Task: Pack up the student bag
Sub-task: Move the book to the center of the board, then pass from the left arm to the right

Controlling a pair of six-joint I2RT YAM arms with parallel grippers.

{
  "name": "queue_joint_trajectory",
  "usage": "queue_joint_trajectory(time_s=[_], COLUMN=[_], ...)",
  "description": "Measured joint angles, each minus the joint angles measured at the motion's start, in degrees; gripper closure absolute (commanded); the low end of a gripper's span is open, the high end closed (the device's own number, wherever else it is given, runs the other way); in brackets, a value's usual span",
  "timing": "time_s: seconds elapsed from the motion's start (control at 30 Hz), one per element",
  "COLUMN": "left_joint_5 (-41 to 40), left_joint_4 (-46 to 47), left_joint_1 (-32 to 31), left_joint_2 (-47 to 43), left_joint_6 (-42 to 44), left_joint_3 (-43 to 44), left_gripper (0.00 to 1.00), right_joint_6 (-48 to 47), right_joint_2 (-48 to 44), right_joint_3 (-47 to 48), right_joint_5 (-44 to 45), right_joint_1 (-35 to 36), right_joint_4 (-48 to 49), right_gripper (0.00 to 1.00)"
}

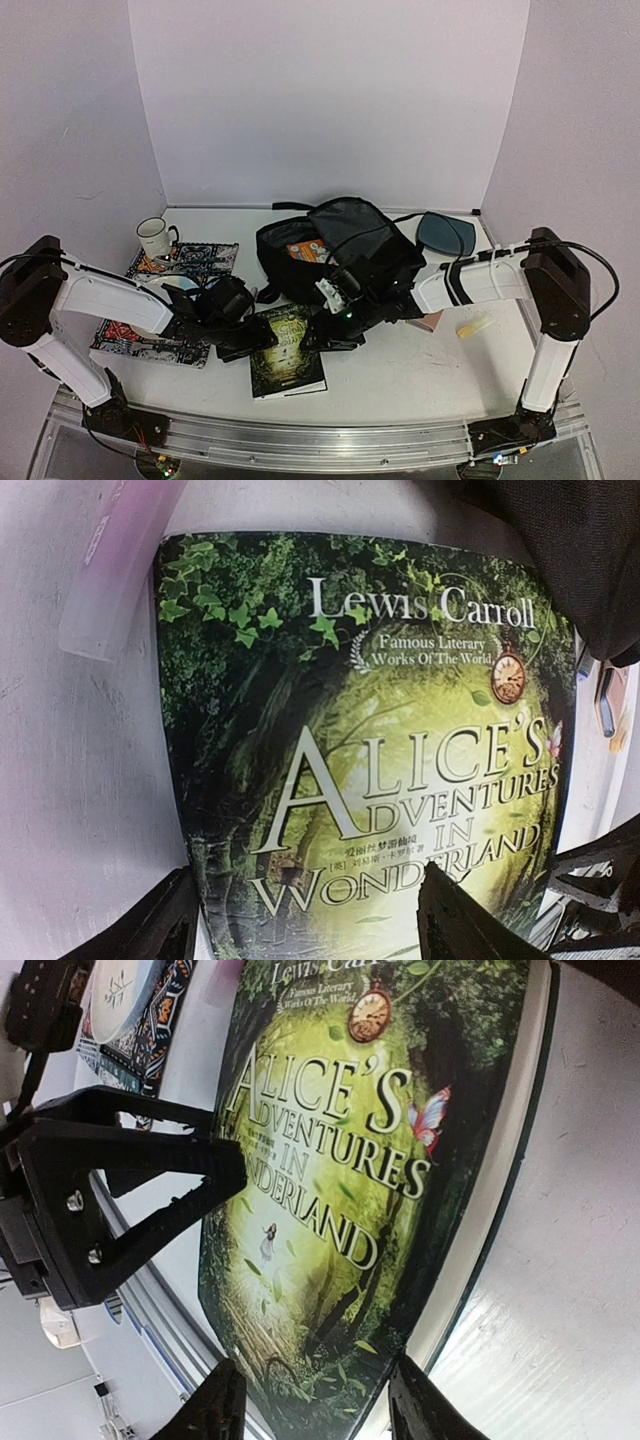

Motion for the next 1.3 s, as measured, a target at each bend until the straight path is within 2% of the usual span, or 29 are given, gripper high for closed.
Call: queue_joint_trajectory(time_s=[0.1,0.3,0.53,0.7,0.83,1.07,1.3], left_joint_5=[-0.1,-0.1,0.4,2.9,4.8,4.7,0.5], left_joint_4=[-0.3,0.6,8.4,10.1,12.0,14.0,12.7], left_joint_1=[0.0,0.1,0.4,0.2,-0.5,-0.8,-0.3], left_joint_2=[-0.1,-1.0,-4.5,-4.7,-5.1,-9.7,-16.8], left_joint_6=[-0.2,-1.9,-7.9,-10.0,-10.8,-11.6,-9.5], left_joint_3=[0.0,-1.3,-8.1,-8.5,-8.5,-9.9,-10.4], left_gripper=[0.25,0.27,0.31,0.33,0.33,0.29,0.20], right_joint_6=[1.0,3.3,7.0,9.1,10.2,12.0,12.6], right_joint_2=[-0.1,-0.1,0.0,0.2,0.9,1.0,-2.1], right_joint_3=[-0.7,-2.2,-3.7,-3.8,-3.8,-6.0,-8.0], right_joint_5=[-0.3,-1.5,-3.1,-4.4,-4.9,-4.4,-3.3], right_joint_1=[0.0,0.0,0.0,0.2,1.1,1.8,1.6], right_joint_4=[1.0,3.1,7.7,13.3,16.6,19.9,19.8], right_gripper=[0.65,0.72,0.77,0.79,0.86,0.97,1.00])
